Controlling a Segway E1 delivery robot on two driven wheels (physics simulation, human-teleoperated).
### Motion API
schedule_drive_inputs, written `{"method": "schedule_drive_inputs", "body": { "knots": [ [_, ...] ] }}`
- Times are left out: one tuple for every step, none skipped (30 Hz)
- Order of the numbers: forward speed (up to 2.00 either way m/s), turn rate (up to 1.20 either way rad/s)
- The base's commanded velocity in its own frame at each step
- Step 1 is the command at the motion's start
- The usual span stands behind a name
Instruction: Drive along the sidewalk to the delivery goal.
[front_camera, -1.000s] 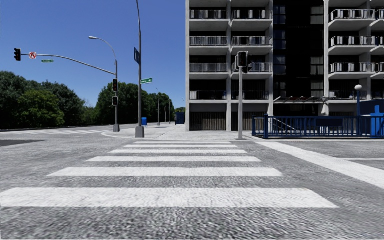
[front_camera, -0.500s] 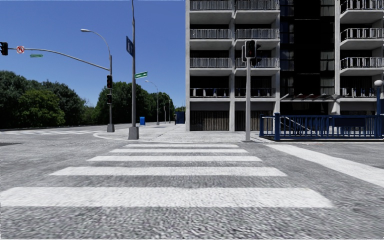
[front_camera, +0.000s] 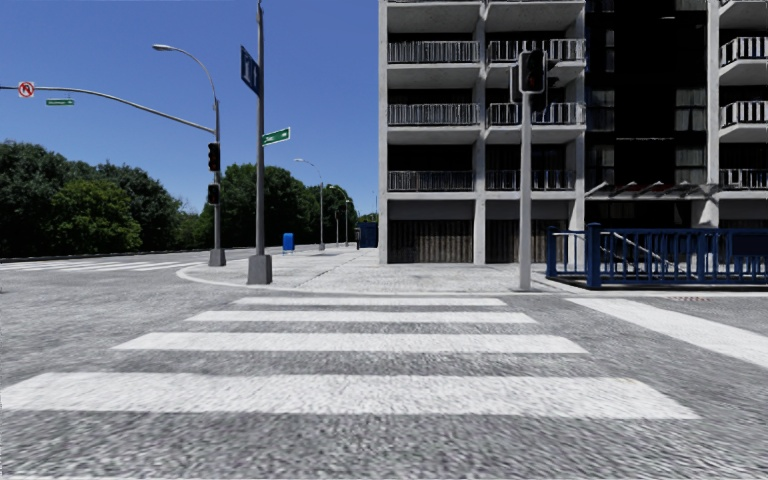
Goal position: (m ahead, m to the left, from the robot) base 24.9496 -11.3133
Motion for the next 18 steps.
{"method": "schedule_drive_inputs", "body": {
  "knots": [
    [2.0, 0.0],
    [2.0, 0.0],
    [2.0, 0.0],
    [2.0, 0.0],
    [2.0, 0.0],
    [2.0, 0.0],
    [2.0, 0.0],
    [2.0, 0.42],
    [2.0, 0.51],
    [2.0, 0.51],
    [2.0, 0.53],
    [2.0, 0.5],
    [2.0, 0.0],
    [2.0, 0.0],
    [2.0, 0.0],
    [2.0, 0.0],
    [2.0, 0.0],
    [2.0, 0.0]
  ]
}}
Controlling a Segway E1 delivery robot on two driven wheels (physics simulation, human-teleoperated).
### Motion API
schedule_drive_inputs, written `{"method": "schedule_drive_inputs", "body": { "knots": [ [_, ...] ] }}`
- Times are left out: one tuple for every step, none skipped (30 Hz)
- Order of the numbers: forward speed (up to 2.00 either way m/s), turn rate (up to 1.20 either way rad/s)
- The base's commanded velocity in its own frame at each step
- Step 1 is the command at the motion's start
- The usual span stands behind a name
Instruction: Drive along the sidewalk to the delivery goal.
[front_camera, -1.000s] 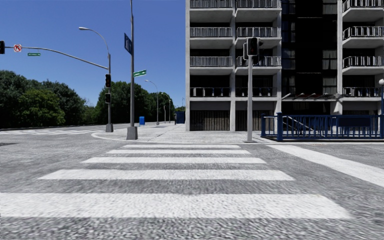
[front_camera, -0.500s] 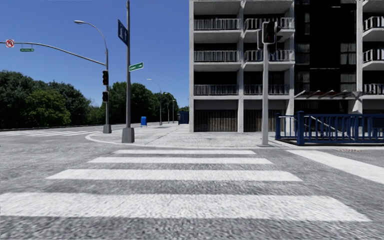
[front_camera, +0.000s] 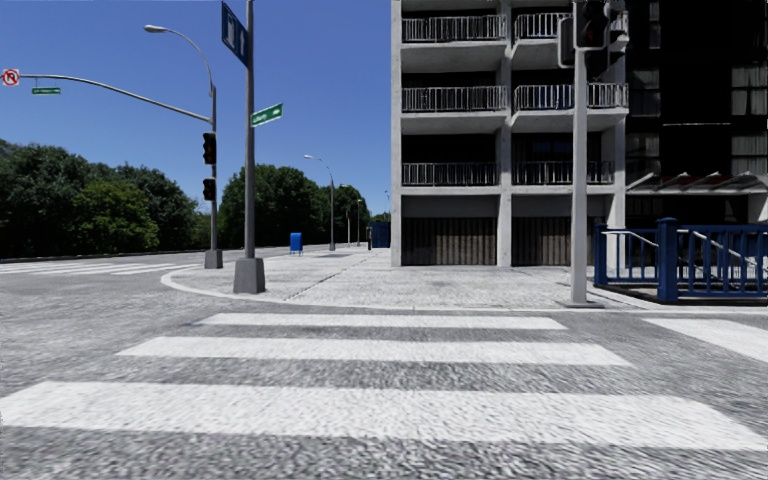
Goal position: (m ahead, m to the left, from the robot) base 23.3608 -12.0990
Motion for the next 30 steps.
{"method": "schedule_drive_inputs", "body": {
  "knots": [
    [2.0, 0.0],
    [2.0, 0.0],
    [2.0, 0.0],
    [2.0, 0.0],
    [2.0, 0.0],
    [2.0, 0.0],
    [2.0, 0.0],
    [2.0, 0.0],
    [2.0, 0.0],
    [2.0, 0.16],
    [2.0, 0.32],
    [2.0, 0.32],
    [2.0, 0.38],
    [2.0, 0.43],
    [2.0, 0.45],
    [2.0, 0.45],
    [2.0, 0.3],
    [2.0, 0.0],
    [2.0, 0.0],
    [2.0, 0.0],
    [2.0, 0.0],
    [2.0, 0.0],
    [2.0, 0.0],
    [2.0, 0.0],
    [2.0, 0.0],
    [2.0, 0.0],
    [2.0, 0.0],
    [2.0, 0.0],
    [2.0, 0.0],
    [2.0, 0.0]
  ]
}}
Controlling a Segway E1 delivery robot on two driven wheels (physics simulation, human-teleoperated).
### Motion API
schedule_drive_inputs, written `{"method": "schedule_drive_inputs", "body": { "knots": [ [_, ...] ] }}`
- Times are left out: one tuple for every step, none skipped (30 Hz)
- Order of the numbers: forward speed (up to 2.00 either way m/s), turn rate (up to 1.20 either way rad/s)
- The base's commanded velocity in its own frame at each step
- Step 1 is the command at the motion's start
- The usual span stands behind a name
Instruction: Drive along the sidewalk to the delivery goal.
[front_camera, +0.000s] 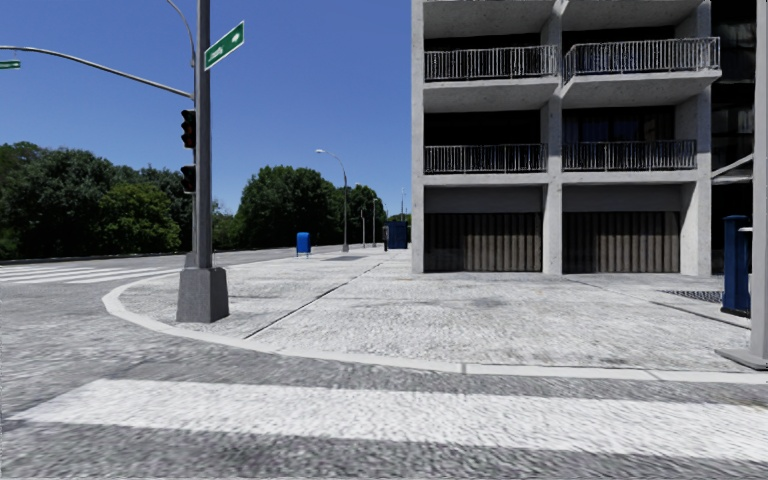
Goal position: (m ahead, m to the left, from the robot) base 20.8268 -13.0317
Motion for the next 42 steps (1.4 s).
{"method": "schedule_drive_inputs", "body": {
  "knots": [
    [2.0, 0.0],
    [2.0, 0.0],
    [2.0, 0.0],
    [2.0, 0.0],
    [2.0, 0.0],
    [2.0, 0.0],
    [2.0, 0.0],
    [2.0, 0.0],
    [2.0, 0.0],
    [2.0, 0.0],
    [2.0, 0.0],
    [2.0, 0.0],
    [2.0, 0.0],
    [2.0, 0.0],
    [2.0, 0.0],
    [2.0, 0.0],
    [2.0, 0.0],
    [2.0, 0.0],
    [2.0, 0.0],
    [2.0, 0.0],
    [2.0, 0.0],
    [2.0, 0.0],
    [2.0, 0.0],
    [2.0, 0.0],
    [2.0, 0.0],
    [2.0, 0.0],
    [2.0, 0.48],
    [2.0, 0.57],
    [2.0, 0.58],
    [2.0, 0.58],
    [2.0, 0.51],
    [2.0, 0.0],
    [2.0, 0.0],
    [2.0, 0.0],
    [2.0, 0.0],
    [2.0, 0.0],
    [2.0, 0.0],
    [2.0, 0.0],
    [2.0, 0.0],
    [2.0, 0.0],
    [2.0, 0.0],
    [2.0, 0.0]
  ]
}}
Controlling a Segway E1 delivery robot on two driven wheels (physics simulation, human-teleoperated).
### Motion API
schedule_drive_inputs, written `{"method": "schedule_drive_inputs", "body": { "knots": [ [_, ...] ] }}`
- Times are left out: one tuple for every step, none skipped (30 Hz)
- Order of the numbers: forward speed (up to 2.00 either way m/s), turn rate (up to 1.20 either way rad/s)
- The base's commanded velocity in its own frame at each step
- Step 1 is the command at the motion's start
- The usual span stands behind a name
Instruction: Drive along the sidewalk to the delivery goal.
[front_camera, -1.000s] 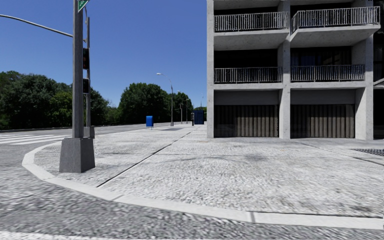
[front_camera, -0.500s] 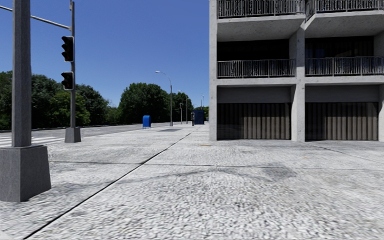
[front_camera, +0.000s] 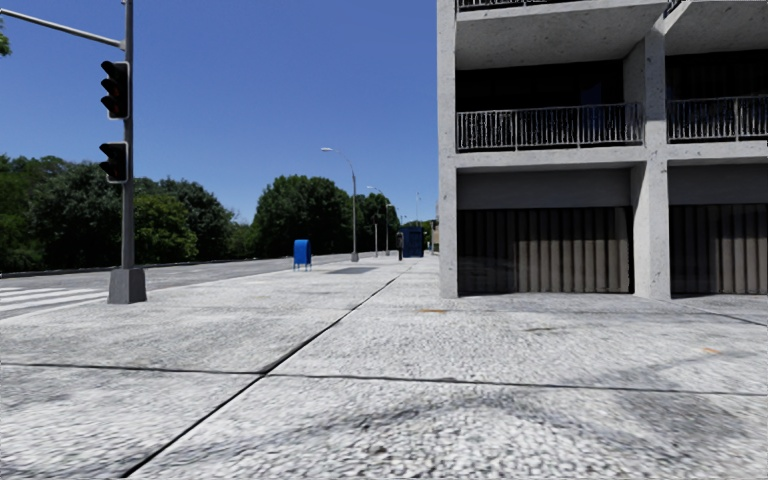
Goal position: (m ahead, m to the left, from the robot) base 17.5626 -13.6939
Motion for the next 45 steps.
{"method": "schedule_drive_inputs", "body": {
  "knots": [
    [2.0, 0.0],
    [2.0, 0.0],
    [2.0, 0.0],
    [2.0, 0.0],
    [2.0, 0.0],
    [2.0, 0.0],
    [2.0, 0.0],
    [2.0, 0.0],
    [2.0, 0.0],
    [2.0, 0.0],
    [2.0, 0.0],
    [2.0, 0.0],
    [2.0, 0.0],
    [2.0, 0.0],
    [2.0, 0.0],
    [2.0, 0.0],
    [2.0, 0.0],
    [2.0, 0.0],
    [2.0, 0.0],
    [2.0, 0.0],
    [2.0, 0.0],
    [2.0, 0.0],
    [2.0, 0.0],
    [2.0, 0.0],
    [2.0, 0.0],
    [2.0, 0.0],
    [2.0, 0.0],
    [2.0, 0.0],
    [2.0, 0.0],
    [2.0, 0.0],
    [2.0, 0.0],
    [2.0, 0.0],
    [2.0, 0.0],
    [2.0, 0.0],
    [2.0, 0.0],
    [2.0, 0.0],
    [2.0, 0.0],
    [2.0, 0.0],
    [2.0, 0.0],
    [2.0, 0.0],
    [2.0, 0.0],
    [2.0, 0.0],
    [2.0, 0.0],
    [2.0, 0.0],
    [2.0, 0.0]
  ]
}}
